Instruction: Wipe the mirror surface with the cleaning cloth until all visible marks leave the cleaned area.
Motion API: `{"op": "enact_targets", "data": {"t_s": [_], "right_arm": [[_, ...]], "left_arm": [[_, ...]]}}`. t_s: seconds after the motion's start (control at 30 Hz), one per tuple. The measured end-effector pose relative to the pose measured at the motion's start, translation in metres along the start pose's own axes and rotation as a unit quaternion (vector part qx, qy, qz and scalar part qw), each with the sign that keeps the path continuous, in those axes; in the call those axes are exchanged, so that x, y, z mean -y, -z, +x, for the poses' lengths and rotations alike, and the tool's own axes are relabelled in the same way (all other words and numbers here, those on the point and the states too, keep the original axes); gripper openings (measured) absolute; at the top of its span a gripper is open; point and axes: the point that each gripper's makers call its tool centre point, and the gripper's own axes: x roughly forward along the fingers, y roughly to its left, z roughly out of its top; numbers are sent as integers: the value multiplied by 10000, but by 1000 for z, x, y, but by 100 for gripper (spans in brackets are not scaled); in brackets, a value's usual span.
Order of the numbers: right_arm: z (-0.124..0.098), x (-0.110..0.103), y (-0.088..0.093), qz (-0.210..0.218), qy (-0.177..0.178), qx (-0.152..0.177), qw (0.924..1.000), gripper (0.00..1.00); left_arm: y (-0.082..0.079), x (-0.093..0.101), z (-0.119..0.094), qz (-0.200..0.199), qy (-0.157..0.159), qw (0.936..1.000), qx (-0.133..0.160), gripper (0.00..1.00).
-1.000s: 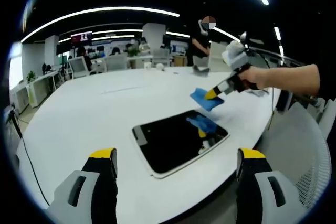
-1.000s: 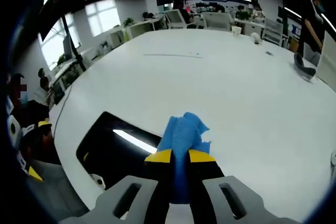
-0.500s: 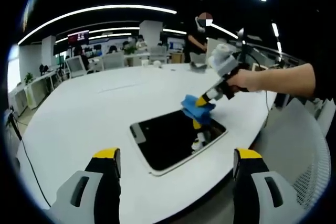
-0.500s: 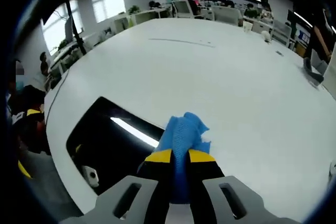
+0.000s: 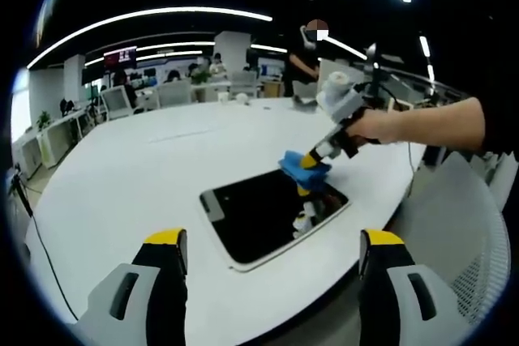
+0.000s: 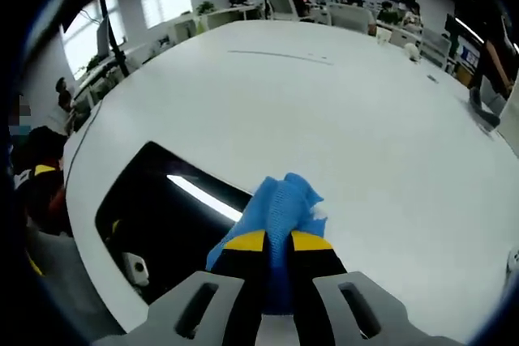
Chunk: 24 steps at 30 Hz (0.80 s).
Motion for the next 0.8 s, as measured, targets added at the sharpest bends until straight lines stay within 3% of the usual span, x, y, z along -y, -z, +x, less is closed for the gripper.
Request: {"op": "enact_targets", "data": {"t_s": [0.4,0.8], "right_arm": [[7,-26,-10,-53,-142,-2,9999,5],[15,-38,-18,-87,-218,27,9997,5]], "left_arm": [[-2,-1,-1,-5,-21,10000,53,87],[-2,-1,-1,-7,-34,10000,49,86]]}}
